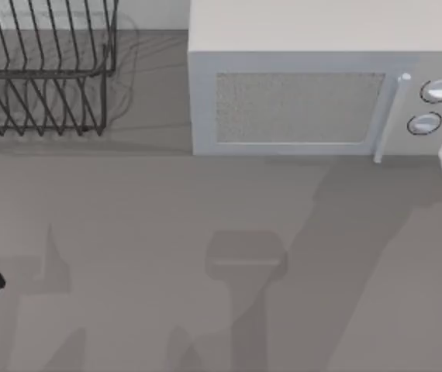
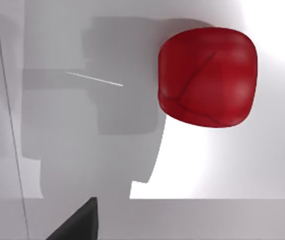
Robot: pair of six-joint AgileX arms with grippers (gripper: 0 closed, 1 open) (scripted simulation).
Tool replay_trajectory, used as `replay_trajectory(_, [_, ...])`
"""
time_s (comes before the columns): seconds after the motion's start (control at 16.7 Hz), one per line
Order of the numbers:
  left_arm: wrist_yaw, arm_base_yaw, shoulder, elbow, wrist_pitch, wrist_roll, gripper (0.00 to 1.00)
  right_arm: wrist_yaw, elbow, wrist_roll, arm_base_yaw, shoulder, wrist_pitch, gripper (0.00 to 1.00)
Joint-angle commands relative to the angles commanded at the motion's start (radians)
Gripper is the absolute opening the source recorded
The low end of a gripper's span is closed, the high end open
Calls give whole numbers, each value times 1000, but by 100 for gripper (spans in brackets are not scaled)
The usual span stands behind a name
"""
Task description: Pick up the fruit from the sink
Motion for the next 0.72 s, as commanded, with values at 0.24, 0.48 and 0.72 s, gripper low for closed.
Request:
replay_trajectory(0.24, [0, 0, 0, 0, 0, 0, 100, 0, 3, 0, 0, 3, -2, 100])
replay_trajectory(0.48, [0, 0, 0, 0, 0, 0, 100, 0, -22, 1, 5, 26, 39, 100])
replay_trajectory(0.72, [0, 0, 0, 0, 0, 0, 100, 1, -100, 2, 3, 121, 226, 100])
